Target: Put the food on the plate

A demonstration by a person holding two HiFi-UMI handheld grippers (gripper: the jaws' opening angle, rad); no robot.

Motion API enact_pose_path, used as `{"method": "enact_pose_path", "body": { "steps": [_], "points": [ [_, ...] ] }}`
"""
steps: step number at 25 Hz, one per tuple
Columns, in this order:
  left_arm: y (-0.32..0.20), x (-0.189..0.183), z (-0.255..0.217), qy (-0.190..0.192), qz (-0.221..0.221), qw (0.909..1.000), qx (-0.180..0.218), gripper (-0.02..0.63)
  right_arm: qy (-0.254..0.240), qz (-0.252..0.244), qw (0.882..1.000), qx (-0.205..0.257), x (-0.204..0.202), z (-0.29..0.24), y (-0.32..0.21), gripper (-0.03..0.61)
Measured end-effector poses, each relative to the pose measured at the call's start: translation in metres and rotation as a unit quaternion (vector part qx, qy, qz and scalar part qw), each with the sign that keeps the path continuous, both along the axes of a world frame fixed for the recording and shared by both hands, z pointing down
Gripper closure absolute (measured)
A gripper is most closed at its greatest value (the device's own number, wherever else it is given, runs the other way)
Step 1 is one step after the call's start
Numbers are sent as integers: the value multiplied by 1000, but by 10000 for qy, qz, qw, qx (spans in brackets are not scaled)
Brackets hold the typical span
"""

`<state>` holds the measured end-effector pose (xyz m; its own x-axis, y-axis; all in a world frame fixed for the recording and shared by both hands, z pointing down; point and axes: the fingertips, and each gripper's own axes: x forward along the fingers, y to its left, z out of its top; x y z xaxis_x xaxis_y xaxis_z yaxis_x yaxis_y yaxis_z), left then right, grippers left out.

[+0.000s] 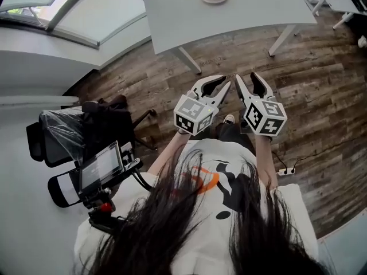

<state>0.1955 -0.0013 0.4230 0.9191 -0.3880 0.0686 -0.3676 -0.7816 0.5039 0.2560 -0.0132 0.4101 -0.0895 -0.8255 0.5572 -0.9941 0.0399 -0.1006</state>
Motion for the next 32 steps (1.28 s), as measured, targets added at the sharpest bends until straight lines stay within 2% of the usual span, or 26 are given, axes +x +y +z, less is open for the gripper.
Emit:
{"method": "enact_pose_path", "body": {
  "steps": [5,10,17,24,32],
  "points": [
    [5,-15,7,-99,-67,9999,-34,545,-72,-71,9999,21,-13,2,-3,341],
    [15,-44,16,-156,-166,9997,-67,545,-155,-179,9997,8,-43,9,2,341],
    [25,-97,27,-55,-471,9988,-129,545,-174,-421,9989,-136,-100,23,24,341],
    [78,-178,41,153,-535,9984,-51,545,-17,-529,9986,-22,-185,32,83,341],
    [106,-196,51,213,-328,9992,-49,545,29,-295,9995,-58,-203,45,122,341]
  ]
}}
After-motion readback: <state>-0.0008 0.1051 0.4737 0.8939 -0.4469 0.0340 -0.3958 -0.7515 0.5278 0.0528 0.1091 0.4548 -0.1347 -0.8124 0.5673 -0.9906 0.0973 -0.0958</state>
